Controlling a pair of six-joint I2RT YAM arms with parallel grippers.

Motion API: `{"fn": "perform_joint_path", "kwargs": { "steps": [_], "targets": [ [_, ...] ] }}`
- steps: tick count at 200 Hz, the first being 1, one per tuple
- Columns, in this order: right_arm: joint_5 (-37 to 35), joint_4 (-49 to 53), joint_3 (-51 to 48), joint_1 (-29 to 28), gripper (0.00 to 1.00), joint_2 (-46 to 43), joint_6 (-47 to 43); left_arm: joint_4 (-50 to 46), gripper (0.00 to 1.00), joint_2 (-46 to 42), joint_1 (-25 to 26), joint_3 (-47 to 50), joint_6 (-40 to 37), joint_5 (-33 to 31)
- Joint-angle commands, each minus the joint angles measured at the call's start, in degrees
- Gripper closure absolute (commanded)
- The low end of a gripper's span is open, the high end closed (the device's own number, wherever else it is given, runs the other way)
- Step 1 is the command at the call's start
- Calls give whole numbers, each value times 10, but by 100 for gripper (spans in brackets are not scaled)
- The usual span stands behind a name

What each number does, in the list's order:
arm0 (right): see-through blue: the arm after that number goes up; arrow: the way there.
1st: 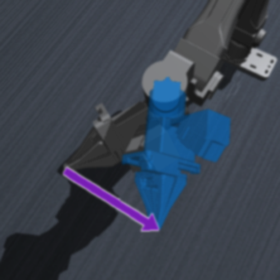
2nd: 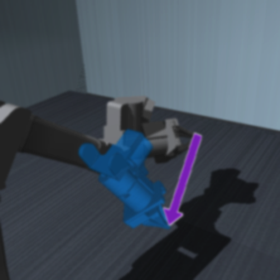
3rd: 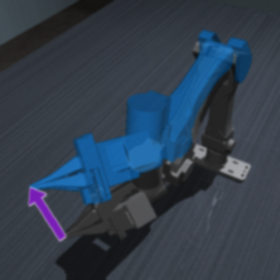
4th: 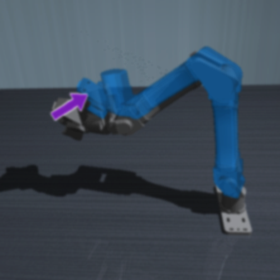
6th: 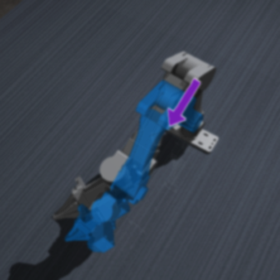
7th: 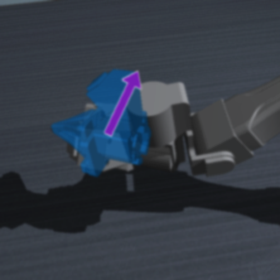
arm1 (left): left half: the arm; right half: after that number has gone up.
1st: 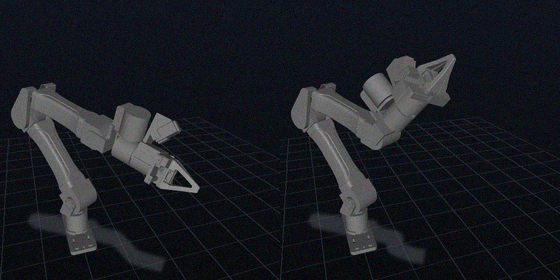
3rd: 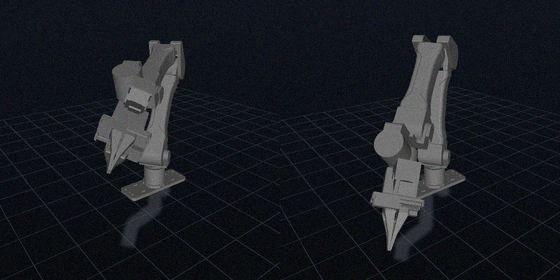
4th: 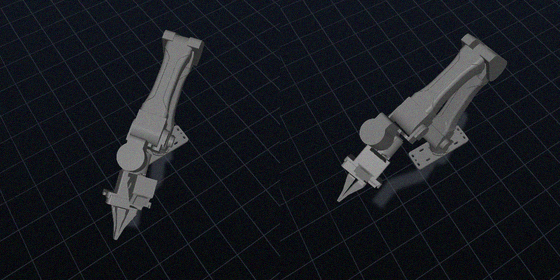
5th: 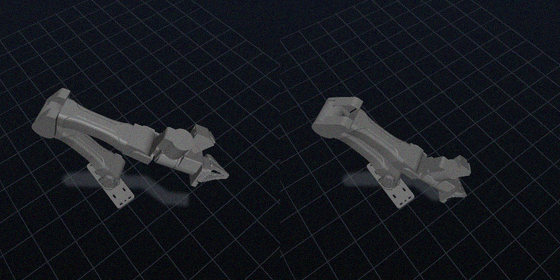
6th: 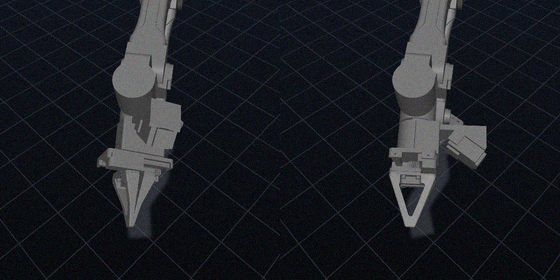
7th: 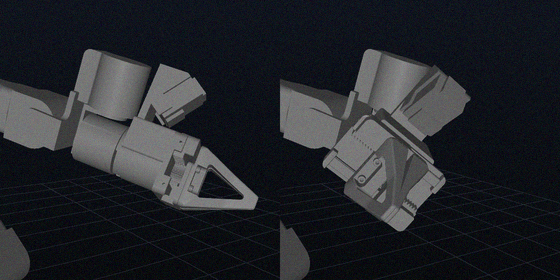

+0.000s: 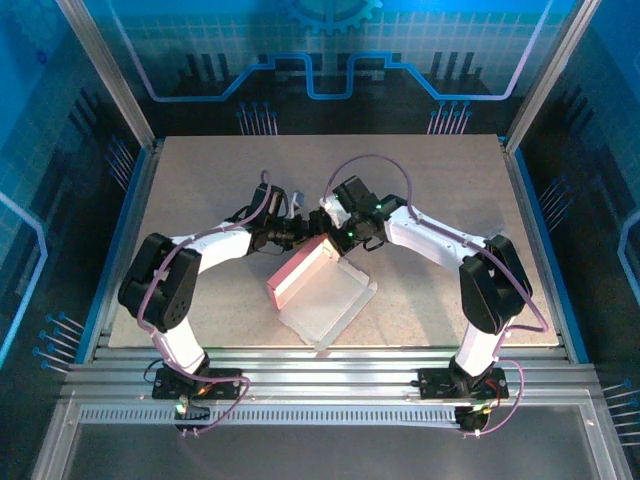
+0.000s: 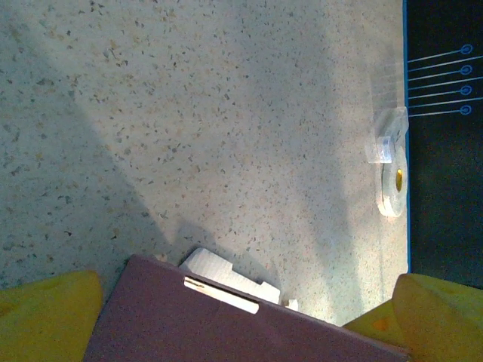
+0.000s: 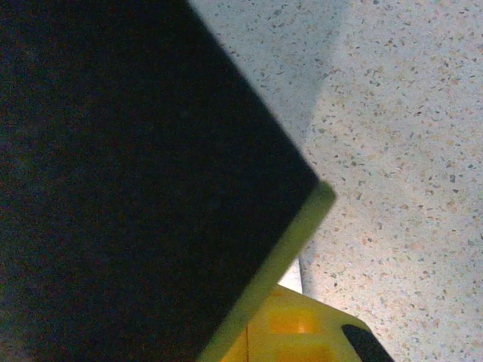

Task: Fold the paper box

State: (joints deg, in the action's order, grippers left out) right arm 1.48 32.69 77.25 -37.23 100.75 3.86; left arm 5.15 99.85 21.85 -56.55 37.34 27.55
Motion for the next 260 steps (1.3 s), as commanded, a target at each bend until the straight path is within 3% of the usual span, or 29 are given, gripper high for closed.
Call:
{"fn": "perform_joint_path", "kwargs": {
  "steps": [1,68,158,166,176,184,214,228,260],
  "targets": [
    [-2,-3,-5,-10,88,8,7,9,1,12,-4,4,-3,8],
    [3,-1,-13,-12,75,-21,22,23,1,15,-5,20,4,7],
    [50,-77,-157,-4,51,-185,55,20,1,17,-5,16,0,9],
    [52,-99,-181,-2,46,-201,56,19,1,17,-5,15,-1,10],
    [48,-127,-206,3,28,-225,59,19,1,17,-5,14,0,11],
    [35,-147,-222,7,23,-240,65,19,1,16,-5,14,-1,12],
    [90,-239,-294,39,20,-274,40,15,1,17,-5,9,-3,12],
    [68,-254,-307,55,6,-278,77,15,1,18,-5,9,-3,11],
    [114,-278,-311,84,1,-245,53,15,1,19,-6,8,-2,12]
  ]
}}
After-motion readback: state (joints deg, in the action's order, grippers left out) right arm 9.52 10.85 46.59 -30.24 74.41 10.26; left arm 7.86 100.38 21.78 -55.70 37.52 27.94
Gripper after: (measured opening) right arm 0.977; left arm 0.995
